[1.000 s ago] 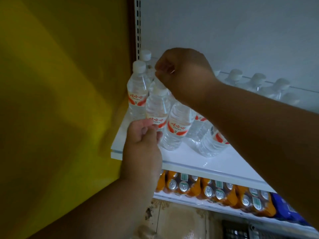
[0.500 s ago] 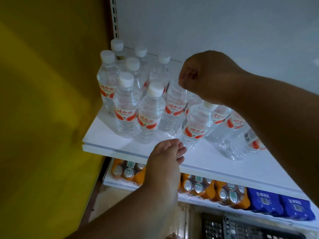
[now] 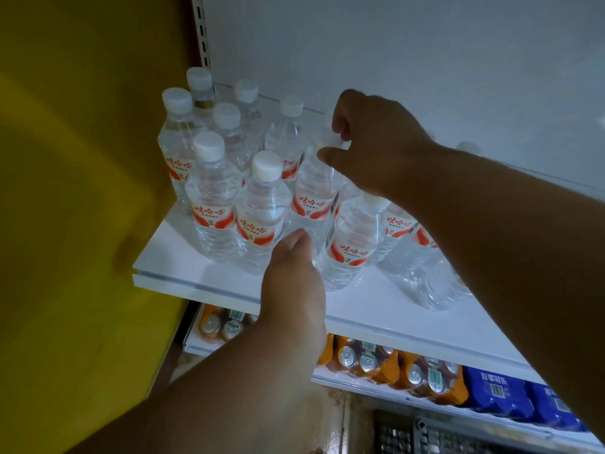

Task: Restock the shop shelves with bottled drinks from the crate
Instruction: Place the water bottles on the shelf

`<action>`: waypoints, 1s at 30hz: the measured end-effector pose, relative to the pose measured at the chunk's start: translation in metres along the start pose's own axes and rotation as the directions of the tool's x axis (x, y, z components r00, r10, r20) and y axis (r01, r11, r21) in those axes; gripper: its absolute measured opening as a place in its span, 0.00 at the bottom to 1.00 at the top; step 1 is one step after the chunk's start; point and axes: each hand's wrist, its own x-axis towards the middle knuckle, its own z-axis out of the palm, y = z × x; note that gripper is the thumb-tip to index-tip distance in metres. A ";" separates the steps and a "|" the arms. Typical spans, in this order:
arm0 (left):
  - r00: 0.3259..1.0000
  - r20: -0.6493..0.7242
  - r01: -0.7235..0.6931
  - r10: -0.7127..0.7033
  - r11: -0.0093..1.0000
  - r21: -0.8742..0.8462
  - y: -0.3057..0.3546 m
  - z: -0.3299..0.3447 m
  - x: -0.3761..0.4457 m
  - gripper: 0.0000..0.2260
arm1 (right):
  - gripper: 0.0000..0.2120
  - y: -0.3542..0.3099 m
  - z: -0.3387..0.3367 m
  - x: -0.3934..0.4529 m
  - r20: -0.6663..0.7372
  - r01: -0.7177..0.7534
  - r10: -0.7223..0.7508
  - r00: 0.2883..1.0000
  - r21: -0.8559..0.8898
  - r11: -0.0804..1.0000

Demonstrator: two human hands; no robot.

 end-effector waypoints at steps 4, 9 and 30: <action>0.998 0.030 0.060 -0.059 0.997 -0.042 0.006 0.012 0.004 0.21 | 0.19 0.005 0.004 0.009 0.093 0.032 -0.029 0.995 -0.025 0.999; 0.998 -0.051 -0.032 0.032 0.999 -0.005 0.010 0.017 0.011 0.21 | 0.18 0.007 0.007 0.019 0.131 0.068 -0.060 0.990 -0.053 0.996; 1.000 -0.026 -0.007 0.006 0.999 -0.046 0.013 0.022 0.015 0.21 | 0.21 0.014 -0.001 0.029 0.196 0.106 -0.088 0.977 -0.082 0.991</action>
